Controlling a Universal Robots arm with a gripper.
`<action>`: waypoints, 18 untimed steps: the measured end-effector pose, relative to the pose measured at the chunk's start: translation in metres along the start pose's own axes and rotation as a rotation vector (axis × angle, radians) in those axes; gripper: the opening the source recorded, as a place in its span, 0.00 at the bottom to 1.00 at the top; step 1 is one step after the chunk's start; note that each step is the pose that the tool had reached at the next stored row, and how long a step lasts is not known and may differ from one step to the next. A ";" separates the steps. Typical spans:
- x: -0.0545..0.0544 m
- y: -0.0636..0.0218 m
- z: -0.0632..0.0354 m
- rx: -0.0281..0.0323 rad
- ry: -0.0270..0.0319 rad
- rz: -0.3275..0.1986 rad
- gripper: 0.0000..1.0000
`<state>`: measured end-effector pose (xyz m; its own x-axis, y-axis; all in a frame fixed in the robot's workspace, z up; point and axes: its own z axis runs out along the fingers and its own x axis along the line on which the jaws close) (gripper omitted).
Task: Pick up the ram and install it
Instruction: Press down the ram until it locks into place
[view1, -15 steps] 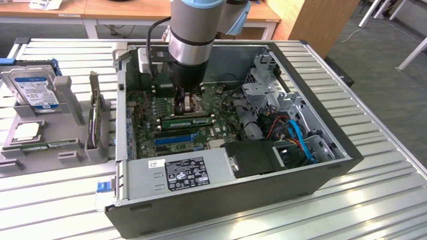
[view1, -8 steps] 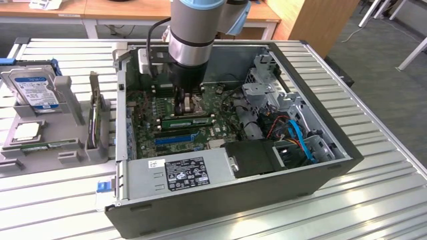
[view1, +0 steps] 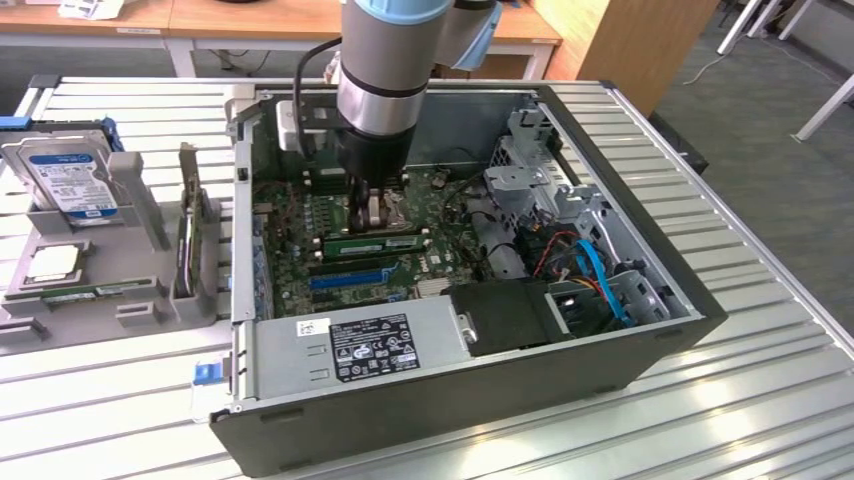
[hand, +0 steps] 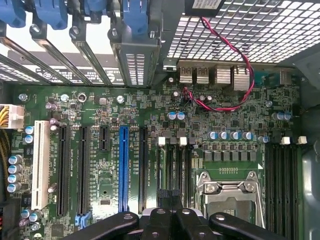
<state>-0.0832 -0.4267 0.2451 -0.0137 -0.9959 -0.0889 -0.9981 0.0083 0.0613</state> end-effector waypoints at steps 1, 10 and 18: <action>0.000 0.0000 0.0005 0.0000 0.0000 0.000 0.10; 0.000 -0.0003 0.0046 0.0000 0.0001 0.000 0.10; 0.001 -0.0005 0.0082 0.0000 0.0000 0.000 0.10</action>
<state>-0.0832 -0.4267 0.2368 -0.0138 -0.9959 -0.0889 -0.9981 0.0083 0.0613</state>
